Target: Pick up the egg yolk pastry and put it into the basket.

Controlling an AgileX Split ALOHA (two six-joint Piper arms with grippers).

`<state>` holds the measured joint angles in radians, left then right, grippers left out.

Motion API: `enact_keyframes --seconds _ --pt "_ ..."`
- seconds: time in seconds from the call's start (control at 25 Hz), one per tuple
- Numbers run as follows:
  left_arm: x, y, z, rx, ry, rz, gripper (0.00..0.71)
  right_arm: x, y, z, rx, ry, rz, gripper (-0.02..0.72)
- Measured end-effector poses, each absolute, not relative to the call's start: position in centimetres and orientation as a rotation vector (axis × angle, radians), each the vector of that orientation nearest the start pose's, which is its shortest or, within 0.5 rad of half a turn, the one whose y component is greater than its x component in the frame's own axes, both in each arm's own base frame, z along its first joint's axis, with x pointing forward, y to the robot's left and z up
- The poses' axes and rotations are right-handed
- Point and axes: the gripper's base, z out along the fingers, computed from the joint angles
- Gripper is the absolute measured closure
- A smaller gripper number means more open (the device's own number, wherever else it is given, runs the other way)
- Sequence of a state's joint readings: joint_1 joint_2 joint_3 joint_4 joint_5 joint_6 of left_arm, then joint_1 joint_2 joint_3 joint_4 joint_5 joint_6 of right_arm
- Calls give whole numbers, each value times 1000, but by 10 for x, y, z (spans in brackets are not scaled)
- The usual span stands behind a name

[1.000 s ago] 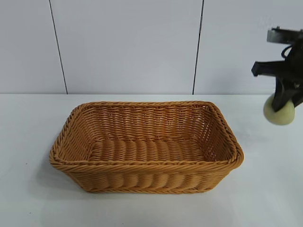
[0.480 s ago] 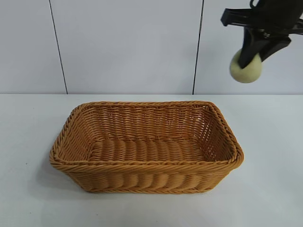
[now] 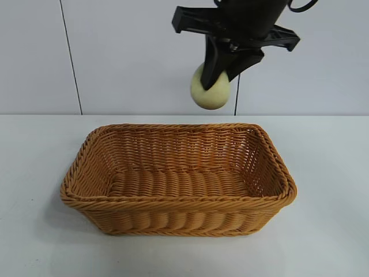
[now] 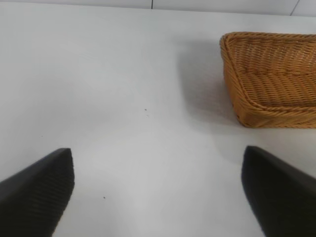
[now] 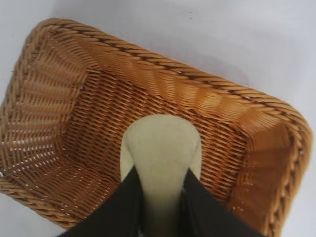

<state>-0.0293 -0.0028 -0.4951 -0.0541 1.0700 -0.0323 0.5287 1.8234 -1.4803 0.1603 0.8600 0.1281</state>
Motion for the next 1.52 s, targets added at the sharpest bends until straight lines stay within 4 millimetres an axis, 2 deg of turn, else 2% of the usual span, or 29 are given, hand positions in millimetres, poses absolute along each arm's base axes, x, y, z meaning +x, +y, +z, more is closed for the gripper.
enact_keyframes --seconds 0.2,0.44,0.56,0.64,0.72,0.8,0.84,1.0,1.04,1.16,1.32,1.52 --pt "-5 -4 275 0 2056 -103 46 342 231 217 -485 2781 366 574" --pt "-5 -4 275 0 2056 -102 46 357 241 157 -452 2844 334 574" --pt "-5 -4 275 0 2056 -102 46 359 242 139 -444 2873 323 574" --pt "-5 -4 275 0 2056 -102 46 359 242 135 -443 2881 320 574" --pt "-5 -4 275 0 2056 -102 46 359 242 135 -442 2881 322 564" --pt "-5 -4 275 0 2056 -102 46 359 242 135 -441 2881 322 514" --pt "-5 -4 275 0 2056 -102 46 358 242 135 -442 2884 321 458" --pt "-5 -4 275 0 2056 -102 46 355 241 135 -457 2918 309 126" --pt "-5 -4 275 0 2056 -102 46 354 240 138 -460 2925 307 78" --pt "-5 -4 275 0 2056 -102 46 351 237 157 -476 2906 305 25" --pt "-5 -4 275 0 2056 -102 46 349 232 200 -486 2862 273 12" --pt "-5 -4 275 0 2056 -102 46 362 225 251 -502 2839 164 12"
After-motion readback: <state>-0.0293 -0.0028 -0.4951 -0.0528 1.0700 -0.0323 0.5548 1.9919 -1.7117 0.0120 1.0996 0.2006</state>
